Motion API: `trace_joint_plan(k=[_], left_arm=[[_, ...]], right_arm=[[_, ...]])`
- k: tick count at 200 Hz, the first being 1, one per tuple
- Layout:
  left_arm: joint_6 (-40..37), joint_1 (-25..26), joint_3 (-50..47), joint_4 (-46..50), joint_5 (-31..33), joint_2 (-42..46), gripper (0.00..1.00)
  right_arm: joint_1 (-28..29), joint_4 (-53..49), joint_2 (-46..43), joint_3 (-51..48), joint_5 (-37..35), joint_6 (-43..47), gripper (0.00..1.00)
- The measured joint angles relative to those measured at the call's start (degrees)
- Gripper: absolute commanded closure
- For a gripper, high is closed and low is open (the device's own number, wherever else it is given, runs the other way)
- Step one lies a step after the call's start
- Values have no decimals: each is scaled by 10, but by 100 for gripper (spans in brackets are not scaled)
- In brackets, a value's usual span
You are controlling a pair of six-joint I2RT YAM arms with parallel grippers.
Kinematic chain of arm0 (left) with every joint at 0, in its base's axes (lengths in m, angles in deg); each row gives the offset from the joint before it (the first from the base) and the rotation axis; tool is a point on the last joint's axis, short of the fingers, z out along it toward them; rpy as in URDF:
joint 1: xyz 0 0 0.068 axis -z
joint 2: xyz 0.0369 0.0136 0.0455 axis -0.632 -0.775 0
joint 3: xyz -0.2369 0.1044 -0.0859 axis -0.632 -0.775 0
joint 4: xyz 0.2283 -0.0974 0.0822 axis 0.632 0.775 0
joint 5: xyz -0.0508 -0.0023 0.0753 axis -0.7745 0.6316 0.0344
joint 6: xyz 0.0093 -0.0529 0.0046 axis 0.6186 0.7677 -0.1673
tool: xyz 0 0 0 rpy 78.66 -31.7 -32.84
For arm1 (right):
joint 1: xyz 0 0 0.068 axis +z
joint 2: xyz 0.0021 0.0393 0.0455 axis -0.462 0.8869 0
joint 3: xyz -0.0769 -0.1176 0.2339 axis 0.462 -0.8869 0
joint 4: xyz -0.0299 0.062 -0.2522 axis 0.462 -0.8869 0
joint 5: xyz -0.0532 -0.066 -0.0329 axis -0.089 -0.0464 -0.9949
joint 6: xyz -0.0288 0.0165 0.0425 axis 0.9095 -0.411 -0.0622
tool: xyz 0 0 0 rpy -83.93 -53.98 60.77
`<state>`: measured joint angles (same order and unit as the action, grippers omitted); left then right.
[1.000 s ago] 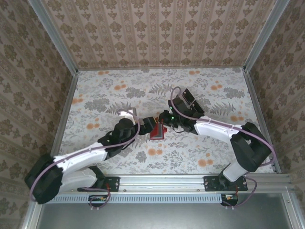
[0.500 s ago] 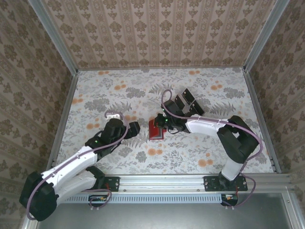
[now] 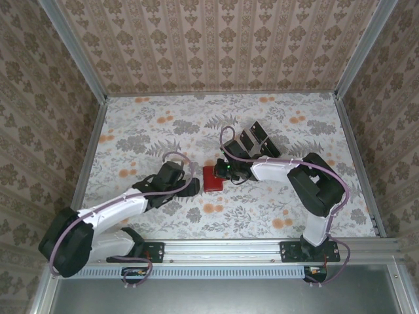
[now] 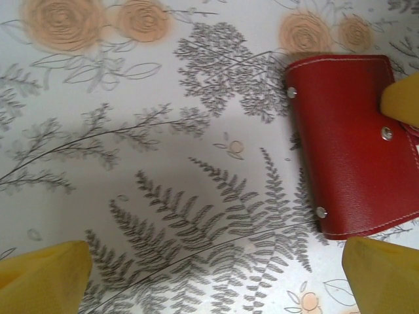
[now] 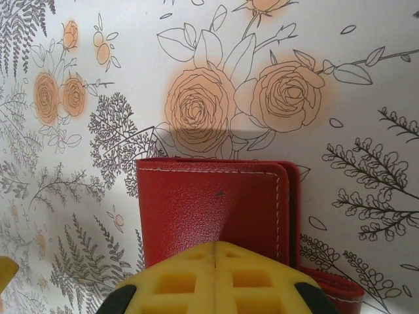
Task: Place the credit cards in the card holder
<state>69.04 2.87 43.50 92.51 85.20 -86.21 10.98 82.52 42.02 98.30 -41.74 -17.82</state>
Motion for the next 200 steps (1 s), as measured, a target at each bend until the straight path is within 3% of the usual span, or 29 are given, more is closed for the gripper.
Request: trace_joint_plan(k=[135,186,200], left_arm=[[-32,46,75,-59,-6,-151,0],[-31,56,81,-55,21,-191,0],[-30,58,84,-54,31,-197,0]], right_arm=[[-4,15,4,-8,10,0,100],[-6,15,4,-8,12,0,100],[-7,15,4,-8,12,1,94]])
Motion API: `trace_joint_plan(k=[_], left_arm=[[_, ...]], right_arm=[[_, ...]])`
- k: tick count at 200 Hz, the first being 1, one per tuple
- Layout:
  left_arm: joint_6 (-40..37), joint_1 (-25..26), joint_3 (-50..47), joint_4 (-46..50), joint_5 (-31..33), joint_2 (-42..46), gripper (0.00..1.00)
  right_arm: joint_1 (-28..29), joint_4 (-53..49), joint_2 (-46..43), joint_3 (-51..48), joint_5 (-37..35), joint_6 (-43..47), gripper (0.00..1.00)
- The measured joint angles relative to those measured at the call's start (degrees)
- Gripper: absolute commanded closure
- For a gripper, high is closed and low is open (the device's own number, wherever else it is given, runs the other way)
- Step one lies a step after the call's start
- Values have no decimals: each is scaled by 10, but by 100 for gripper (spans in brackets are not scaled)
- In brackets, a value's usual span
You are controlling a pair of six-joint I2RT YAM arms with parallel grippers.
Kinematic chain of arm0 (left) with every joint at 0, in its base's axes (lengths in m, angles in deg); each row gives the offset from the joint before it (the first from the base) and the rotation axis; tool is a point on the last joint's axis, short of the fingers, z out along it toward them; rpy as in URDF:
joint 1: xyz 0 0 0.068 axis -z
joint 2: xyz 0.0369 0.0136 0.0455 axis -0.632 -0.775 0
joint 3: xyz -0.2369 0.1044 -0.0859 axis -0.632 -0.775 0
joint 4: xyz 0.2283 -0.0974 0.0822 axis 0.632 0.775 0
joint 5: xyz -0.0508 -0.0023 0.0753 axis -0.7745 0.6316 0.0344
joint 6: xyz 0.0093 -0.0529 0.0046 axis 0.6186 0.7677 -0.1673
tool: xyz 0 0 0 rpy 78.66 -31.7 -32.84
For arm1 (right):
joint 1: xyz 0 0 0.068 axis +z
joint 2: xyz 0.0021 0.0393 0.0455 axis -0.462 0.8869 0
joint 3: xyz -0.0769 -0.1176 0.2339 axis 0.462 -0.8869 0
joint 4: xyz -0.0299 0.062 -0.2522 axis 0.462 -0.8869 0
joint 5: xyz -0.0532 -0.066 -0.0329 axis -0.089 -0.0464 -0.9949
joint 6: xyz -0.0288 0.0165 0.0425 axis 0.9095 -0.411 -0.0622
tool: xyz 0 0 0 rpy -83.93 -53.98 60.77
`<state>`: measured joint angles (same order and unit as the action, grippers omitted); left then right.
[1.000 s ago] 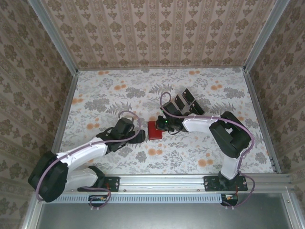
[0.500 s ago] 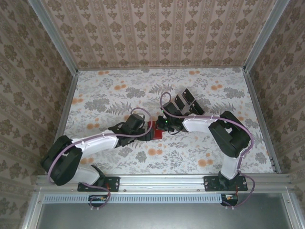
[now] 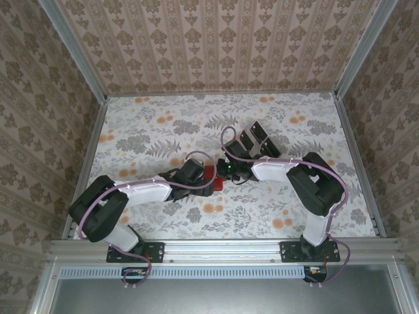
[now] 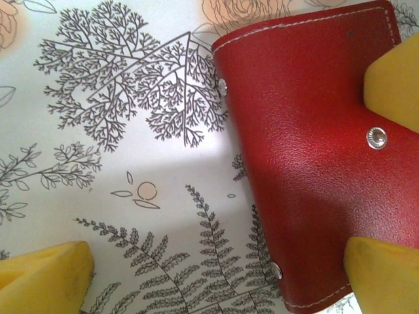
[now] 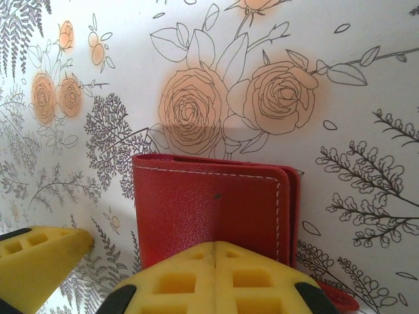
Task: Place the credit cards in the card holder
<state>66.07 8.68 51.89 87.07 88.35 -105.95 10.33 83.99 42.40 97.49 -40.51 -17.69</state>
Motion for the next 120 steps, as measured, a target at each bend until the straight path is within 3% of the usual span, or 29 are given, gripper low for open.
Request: trace_joint_plan(k=[49,81,120], left_arm=[[16,3,2,-5,17,-7,0],[26,5,2,-10,24,-11,0],[37,5,2,-14,28,-12,0]], right_arm=[[-1,-31,-57,-1,-13,25,63],[-1,-95,-97,22,-49,53,56],[11,-176,-91,53,-100,82,55]])
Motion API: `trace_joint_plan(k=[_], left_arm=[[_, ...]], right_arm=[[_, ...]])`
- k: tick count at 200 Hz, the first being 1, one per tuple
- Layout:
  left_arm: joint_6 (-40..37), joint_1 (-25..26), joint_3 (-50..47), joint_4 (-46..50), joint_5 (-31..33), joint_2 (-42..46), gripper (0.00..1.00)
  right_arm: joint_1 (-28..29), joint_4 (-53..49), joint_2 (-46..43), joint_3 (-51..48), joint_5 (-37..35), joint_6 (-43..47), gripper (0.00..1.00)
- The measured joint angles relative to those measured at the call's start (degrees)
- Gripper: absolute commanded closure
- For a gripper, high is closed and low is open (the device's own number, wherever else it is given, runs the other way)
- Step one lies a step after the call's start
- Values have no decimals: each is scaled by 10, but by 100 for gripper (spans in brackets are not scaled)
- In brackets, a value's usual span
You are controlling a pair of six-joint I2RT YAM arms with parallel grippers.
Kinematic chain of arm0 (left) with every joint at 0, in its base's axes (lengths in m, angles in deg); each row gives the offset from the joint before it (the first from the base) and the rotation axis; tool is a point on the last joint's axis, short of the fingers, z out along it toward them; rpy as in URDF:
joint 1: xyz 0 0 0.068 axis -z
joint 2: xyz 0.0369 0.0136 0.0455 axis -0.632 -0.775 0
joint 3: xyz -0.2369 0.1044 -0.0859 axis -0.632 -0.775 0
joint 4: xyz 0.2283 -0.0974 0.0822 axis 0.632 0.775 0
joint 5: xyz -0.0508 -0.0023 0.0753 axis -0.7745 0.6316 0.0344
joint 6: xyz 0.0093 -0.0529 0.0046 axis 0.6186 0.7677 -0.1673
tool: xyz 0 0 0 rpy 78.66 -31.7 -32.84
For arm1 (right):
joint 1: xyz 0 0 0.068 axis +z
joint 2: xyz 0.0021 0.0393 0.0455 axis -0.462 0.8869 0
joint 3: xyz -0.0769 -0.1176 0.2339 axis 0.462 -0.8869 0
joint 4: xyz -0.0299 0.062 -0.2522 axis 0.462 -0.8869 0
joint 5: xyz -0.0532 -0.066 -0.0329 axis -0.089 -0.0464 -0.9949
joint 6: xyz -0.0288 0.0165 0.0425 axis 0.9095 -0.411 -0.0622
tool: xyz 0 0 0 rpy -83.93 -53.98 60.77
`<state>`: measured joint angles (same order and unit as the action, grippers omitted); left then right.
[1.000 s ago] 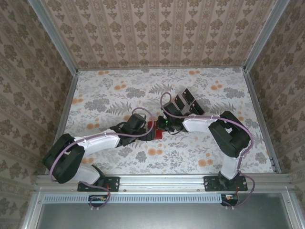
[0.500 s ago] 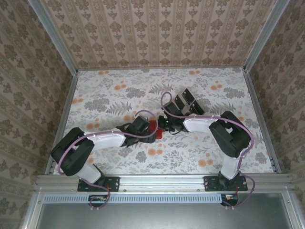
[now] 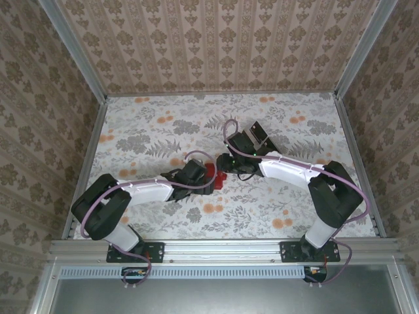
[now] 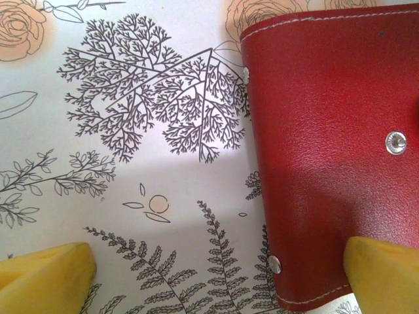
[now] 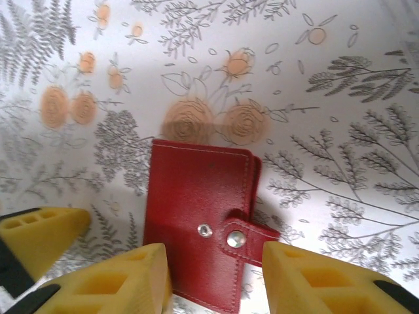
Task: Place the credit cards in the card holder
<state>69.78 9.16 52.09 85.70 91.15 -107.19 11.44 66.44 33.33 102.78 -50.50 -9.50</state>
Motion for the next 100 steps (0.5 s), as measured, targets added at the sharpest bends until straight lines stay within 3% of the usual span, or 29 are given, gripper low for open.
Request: trace_joint_plan(k=[100], left_arm=[[15,0,-1,-10,6,-3,0]], right_arm=[[27,-65,101,70,-45,28,54]])
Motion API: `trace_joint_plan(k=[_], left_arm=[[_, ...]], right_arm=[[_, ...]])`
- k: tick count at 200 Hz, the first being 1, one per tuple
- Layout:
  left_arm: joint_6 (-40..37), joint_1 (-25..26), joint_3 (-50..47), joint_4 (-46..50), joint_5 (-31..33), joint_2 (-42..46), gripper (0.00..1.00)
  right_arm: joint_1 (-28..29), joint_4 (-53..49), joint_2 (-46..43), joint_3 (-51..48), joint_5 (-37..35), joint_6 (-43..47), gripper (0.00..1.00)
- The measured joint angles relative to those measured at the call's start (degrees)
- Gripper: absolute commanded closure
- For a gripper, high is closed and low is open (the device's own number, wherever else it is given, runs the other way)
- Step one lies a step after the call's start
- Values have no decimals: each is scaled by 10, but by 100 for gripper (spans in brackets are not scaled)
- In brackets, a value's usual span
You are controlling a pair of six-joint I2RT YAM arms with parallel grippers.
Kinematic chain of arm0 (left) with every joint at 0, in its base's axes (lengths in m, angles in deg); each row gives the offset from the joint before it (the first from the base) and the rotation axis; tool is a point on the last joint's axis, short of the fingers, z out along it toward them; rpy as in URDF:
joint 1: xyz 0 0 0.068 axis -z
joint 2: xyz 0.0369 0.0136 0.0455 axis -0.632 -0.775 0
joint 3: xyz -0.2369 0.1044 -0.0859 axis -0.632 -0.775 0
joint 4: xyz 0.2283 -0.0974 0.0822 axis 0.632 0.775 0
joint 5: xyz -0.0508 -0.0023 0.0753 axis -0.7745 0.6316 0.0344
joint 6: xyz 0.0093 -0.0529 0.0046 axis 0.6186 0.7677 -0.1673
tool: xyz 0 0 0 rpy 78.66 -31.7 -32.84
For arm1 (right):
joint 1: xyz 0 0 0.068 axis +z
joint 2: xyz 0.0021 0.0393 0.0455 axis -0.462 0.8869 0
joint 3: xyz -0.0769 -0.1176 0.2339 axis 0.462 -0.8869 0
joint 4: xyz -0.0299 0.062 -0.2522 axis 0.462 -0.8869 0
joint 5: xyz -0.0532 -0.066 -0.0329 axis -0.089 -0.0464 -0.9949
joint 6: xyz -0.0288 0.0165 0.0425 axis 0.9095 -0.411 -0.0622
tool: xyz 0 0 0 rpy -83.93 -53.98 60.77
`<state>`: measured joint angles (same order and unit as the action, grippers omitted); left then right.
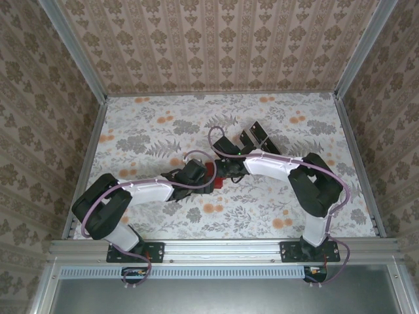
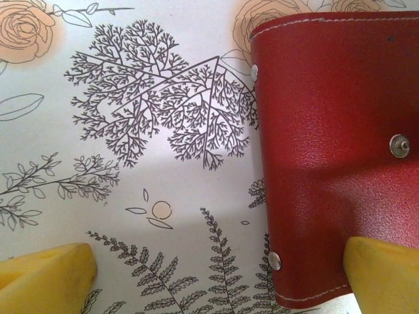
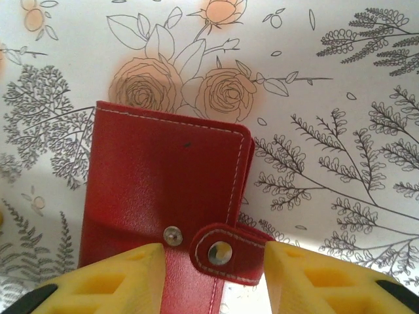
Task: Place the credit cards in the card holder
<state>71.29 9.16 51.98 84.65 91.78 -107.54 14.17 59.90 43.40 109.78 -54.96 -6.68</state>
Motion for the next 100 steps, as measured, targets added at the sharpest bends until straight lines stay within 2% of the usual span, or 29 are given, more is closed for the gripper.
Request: trace_joint_plan(k=[32,77,100], left_arm=[[2,0,-2,-3,2,0,0],[4,0,-3,-9,4,-2,0],[5,0,-3,-11,5,-2,0]], right_arm=[[0,-3,24,16,-7,3,55],[0,-11,30,17,-21,7,69],[0,-15,30,17,-27,10,73]])
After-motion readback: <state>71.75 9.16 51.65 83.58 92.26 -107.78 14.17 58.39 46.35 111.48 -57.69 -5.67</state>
